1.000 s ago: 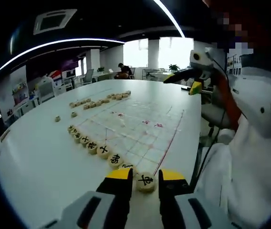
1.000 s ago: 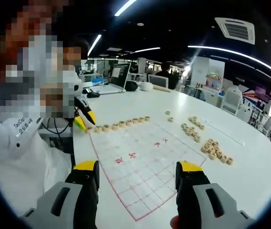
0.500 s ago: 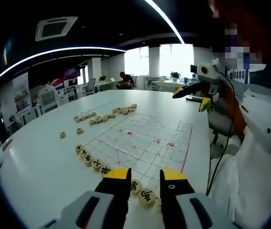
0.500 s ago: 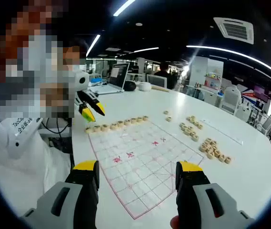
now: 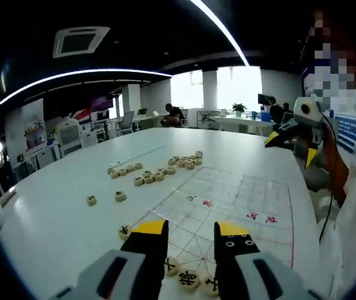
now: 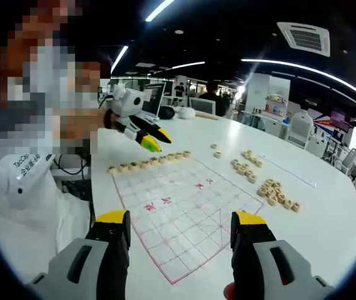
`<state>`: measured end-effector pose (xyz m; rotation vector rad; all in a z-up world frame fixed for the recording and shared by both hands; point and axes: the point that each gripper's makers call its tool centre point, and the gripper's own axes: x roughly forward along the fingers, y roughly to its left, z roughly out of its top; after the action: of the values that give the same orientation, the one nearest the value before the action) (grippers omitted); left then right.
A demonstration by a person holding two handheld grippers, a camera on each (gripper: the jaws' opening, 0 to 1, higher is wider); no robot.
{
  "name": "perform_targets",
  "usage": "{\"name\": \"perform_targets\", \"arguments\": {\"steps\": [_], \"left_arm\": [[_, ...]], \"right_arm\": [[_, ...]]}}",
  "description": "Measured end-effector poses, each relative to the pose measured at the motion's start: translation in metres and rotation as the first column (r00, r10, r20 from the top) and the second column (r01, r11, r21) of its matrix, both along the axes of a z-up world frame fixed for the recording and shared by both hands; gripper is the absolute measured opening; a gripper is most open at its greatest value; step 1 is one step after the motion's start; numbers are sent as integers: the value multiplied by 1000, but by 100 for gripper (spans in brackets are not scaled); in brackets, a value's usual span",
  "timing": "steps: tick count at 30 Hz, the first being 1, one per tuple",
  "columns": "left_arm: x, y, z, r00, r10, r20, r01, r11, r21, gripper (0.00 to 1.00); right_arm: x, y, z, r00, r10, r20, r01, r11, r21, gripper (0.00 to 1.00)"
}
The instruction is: Pick up the chess pieces one by one and place each piece onto its starting position on the chessboard, setting the pieces on their correct points until all the chess pieces are arranged in the starting layout
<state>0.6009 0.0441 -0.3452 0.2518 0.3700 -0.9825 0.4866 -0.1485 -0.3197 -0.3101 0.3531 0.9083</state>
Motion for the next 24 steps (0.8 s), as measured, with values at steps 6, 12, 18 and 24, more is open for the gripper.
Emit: {"name": "perform_targets", "arguments": {"steps": [6, 12, 18, 24], "left_arm": [[47, -10, -3, 999, -2, -37, 2, 1000, 6, 31], [88, -28, -12, 998, 27, -60, -27, 1000, -8, 29], [118, -54, -17, 998, 35, -59, -36, 999, -20, 29], [146, -76, -27, 996, 23, -83, -22, 1000, 13, 29]], "right_arm": [[1, -2, 0, 1000, -7, 1, 7, 1000, 4, 65], [1, -6, 1, 1000, -18, 6, 18, 1000, 4, 65], [2, -10, 0, 1000, -23, 2, 23, 1000, 4, 65], [3, -15, -1, 999, -33, 0, 33, 999, 5, 65]]}}
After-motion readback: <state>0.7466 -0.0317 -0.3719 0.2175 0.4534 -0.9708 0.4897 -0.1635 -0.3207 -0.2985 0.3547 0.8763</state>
